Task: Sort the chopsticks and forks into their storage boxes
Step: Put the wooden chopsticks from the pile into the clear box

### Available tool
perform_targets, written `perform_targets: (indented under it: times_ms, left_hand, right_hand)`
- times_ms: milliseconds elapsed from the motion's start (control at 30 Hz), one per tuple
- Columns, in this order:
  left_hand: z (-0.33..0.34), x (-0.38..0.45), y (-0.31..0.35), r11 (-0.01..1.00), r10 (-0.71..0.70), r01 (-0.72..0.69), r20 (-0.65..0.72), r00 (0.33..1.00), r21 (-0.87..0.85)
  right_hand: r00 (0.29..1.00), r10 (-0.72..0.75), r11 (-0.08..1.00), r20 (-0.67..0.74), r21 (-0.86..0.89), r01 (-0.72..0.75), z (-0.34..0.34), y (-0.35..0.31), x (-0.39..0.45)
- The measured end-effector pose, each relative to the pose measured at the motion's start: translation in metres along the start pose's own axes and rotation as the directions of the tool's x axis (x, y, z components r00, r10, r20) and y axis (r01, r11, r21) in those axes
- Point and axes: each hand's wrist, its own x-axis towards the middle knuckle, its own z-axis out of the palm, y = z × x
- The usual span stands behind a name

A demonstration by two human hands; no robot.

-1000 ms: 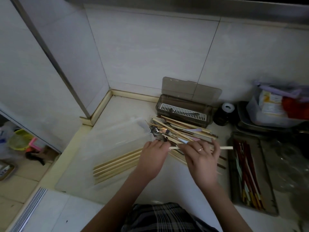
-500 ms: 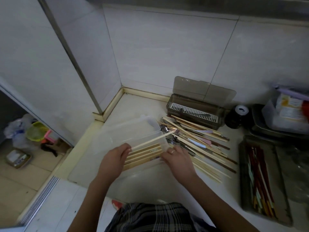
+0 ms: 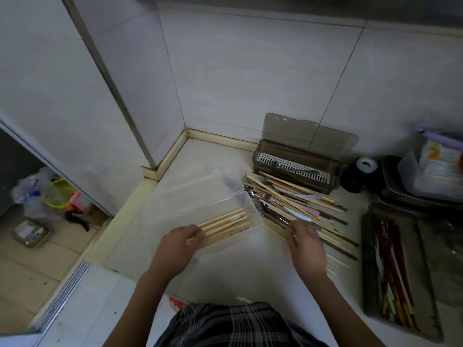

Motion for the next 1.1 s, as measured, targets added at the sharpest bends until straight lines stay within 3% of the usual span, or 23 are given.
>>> perform_targets:
  times_ms: [67, 167, 267, 367, 533, 633, 700, 800, 867, 967, 1100]
  left_hand:
    - [0.007, 0.000, 0.014, 0.998, 0.056, -0.052, 0.105, 0.993, -0.042]
    - [0.016, 0.002, 0.024, 0.976, 0.128, -0.156, 0.178, 0.976, 0.153]
    - [0.019, 0.005, 0.020, 0.970, 0.119, -0.149, 0.163, 0.979, 0.190]
    - [0.021, 0.006, 0.019, 0.972, 0.104, -0.135, 0.164, 0.981, 0.191]
    - [0.023, 0.005, 0.017, 0.972, 0.068, -0.103, 0.166, 0.984, 0.212]
    - [0.023, 0.005, 0.020, 0.973, 0.061, -0.094, 0.156, 0.986, 0.212]
    - [0.023, 0.004, 0.025, 0.981, 0.098, -0.103, 0.042, 0.994, 0.166]
    - [0.020, 0.006, 0.047, 0.976, 0.193, -0.161, -0.235, 0.953, 0.149]
    - [0.015, 0.016, 0.068, 0.939, 0.312, -0.239, -0.324, 0.893, 0.246]
    - [0.005, 0.038, 0.085, 0.861, 0.450, -0.340, -0.257, 0.855, 0.377]
    - [-0.005, 0.050, 0.088, 0.770, 0.509, -0.385, -0.126, 0.852, 0.509]
  right_hand:
    - [0.978, 0.154, 0.983, 0.144, -0.124, -0.136, 0.004, 0.014, -0.004]
    - [0.947, 0.197, 0.961, 0.254, -0.241, -0.136, 0.009, 0.021, -0.006]
    - [0.930, 0.213, 0.939, 0.299, -0.327, -0.110, 0.011, 0.019, -0.001]
    - [0.931, 0.210, 0.935, 0.297, -0.341, -0.102, 0.011, 0.022, 0.004]
    - [0.958, 0.223, 0.965, 0.179, -0.179, -0.191, -0.004, 0.027, 0.009]
    - [0.992, 0.124, 0.971, -0.033, -0.202, -0.129, -0.013, 0.025, 0.008]
    - [0.995, 0.024, 0.981, -0.099, -0.189, -0.043, -0.018, 0.017, 0.011]
    - [0.987, -0.143, 0.974, -0.078, -0.190, 0.126, -0.023, -0.002, 0.017]
    - [0.974, -0.224, 0.970, -0.022, -0.098, 0.221, -0.024, -0.019, 0.018]
    - [0.952, -0.305, 0.949, 0.036, 0.096, 0.300, -0.023, -0.038, 0.019]
    - [0.947, -0.322, 0.938, 0.004, 0.141, 0.318, -0.024, -0.035, 0.019]
